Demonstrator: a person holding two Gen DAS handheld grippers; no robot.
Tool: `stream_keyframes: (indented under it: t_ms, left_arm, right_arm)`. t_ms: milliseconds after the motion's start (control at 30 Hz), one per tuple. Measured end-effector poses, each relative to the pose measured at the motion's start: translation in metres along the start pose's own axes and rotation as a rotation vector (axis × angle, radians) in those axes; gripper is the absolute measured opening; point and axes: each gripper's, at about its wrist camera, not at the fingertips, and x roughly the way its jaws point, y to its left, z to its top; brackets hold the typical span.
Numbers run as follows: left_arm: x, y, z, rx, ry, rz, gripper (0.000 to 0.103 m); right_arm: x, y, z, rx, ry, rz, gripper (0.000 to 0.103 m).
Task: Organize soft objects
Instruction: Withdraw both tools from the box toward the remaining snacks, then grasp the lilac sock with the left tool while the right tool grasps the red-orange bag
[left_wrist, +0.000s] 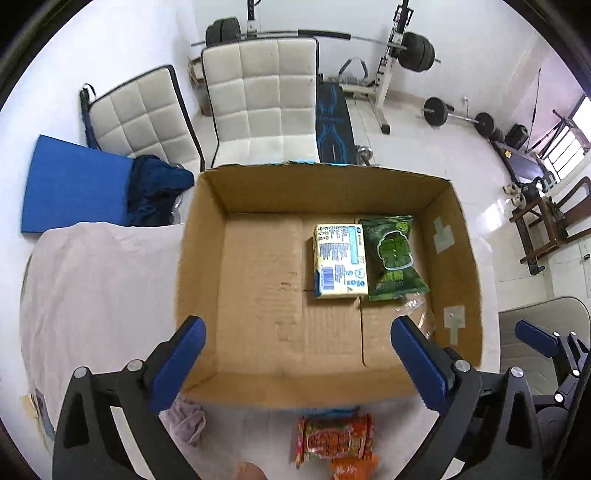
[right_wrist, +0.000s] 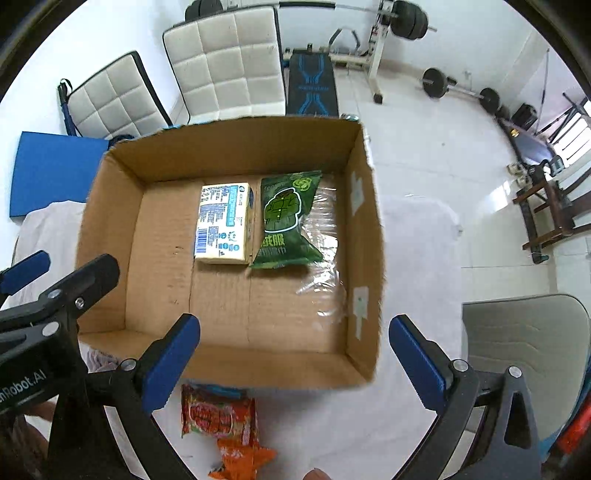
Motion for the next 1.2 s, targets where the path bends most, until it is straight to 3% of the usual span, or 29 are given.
stream_keyframes:
  t_ms: [433, 567, 633, 767, 933, 1100, 1200]
  left_arm:
    - [-0.084, -0.008, -0.048, -0.011, -0.089, -0.040, 0.103]
    - [-0.095, 0.002, -0.061, -0.036, -0.101, -0.026, 0.103]
    - [-0.094, 0.016, -0.073, -0.072, -0.091, 0.001, 0.103]
    - [-0.071, 0.052, -0.105, -0.135, -0.015, 0.056, 0.103]
    - [-0.015, 0.109, -0.156, -0.274, 0.155, 0.107, 0.103]
    - [0.031, 0.143, -0.196, -0.358, 0.270, 0.131, 0.103]
    - [0.047, 0.155, -0.206, -0.383, 0.294, 0.126, 0.103]
  right_arm:
    - [-0.096, -0.003, -0.059, 0.001, -0.100, 0.051, 0.103]
    - [-0.108, -0.002, -0.070, 0.001, -0.096, 0.085, 0.103]
    - [-0.102, 0.001, -0.079, 0.000, -0.053, 0.110, 0.103]
    - [-0.060, 0.018, -0.100, -0.051, 0.055, 0.128, 0.103]
    - [0.016, 0.065, -0.122, -0.284, 0.192, 0.141, 0.103]
    - [0.092, 0.108, -0.140, -0.550, 0.305, 0.020, 0.101]
    - [0.123, 0.127, -0.157, -0.729, 0.343, -0.045, 0.097]
